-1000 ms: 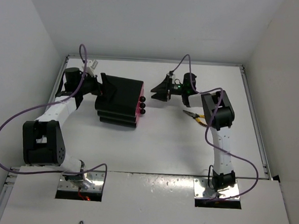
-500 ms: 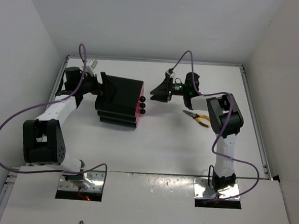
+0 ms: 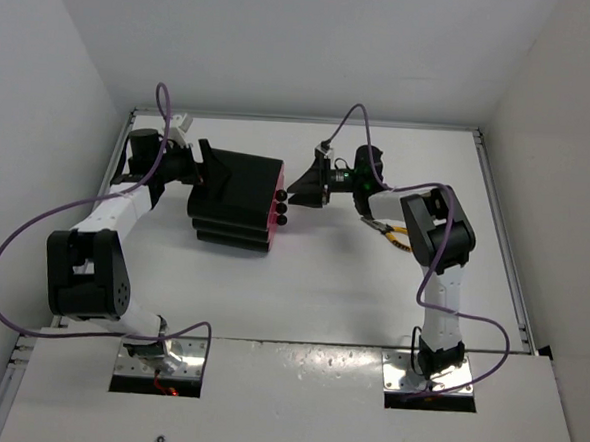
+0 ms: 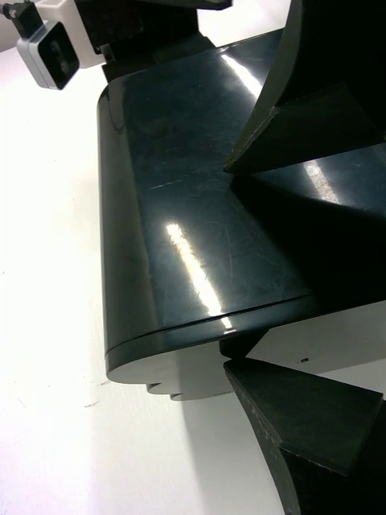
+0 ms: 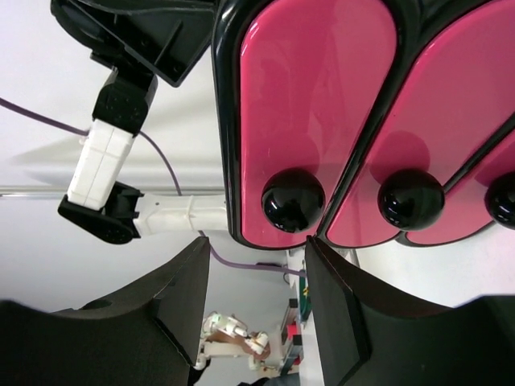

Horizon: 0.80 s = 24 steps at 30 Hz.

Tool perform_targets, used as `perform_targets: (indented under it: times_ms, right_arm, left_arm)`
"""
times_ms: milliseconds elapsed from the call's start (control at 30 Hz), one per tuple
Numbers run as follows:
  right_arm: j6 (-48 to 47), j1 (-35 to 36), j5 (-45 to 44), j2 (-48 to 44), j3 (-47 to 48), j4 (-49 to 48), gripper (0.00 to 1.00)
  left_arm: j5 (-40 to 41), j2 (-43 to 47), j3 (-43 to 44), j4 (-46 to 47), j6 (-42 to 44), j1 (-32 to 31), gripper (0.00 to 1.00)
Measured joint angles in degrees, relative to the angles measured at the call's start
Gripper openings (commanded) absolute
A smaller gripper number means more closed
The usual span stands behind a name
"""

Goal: Sort the tools into containers

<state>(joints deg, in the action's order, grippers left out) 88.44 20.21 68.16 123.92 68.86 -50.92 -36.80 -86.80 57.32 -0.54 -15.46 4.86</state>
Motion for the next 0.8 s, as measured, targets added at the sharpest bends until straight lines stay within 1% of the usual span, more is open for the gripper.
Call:
perform_targets:
  times_ms: [133,433,667,733,800]
  right_arm:
    - [-0.09,1.03,0.22,0.28,0.81,0.35,0.51]
    - [-0.15,1.05,3.74,3.76,5.35,2.16,0.51]
    - [-1.07,2.14,0.83,5.31,6.4,2.73,0.51]
    - [-1.27,2.36,0.48,5.31,6.47,2.86,0.48]
    - [-1.44,2.49,0.04,5.35,6.75,3.02,0.4]
  left_arm:
    - [-0.09,-0.37,0.26,0.04,-0.09,0.0,1.0]
    - [-0.09,-0.63,0.59,-0.02,-0.07,0.0,1.0]
    - [-0.22,-0.9,0.74,0.04,-0.09,0.0,1.0]
    - [-0.22,-0.92,0.76,0.07,-0.09,0.0,1.0]
    - [-0.22,-0.94,0.76,0.11,-0.09,0.0,1.0]
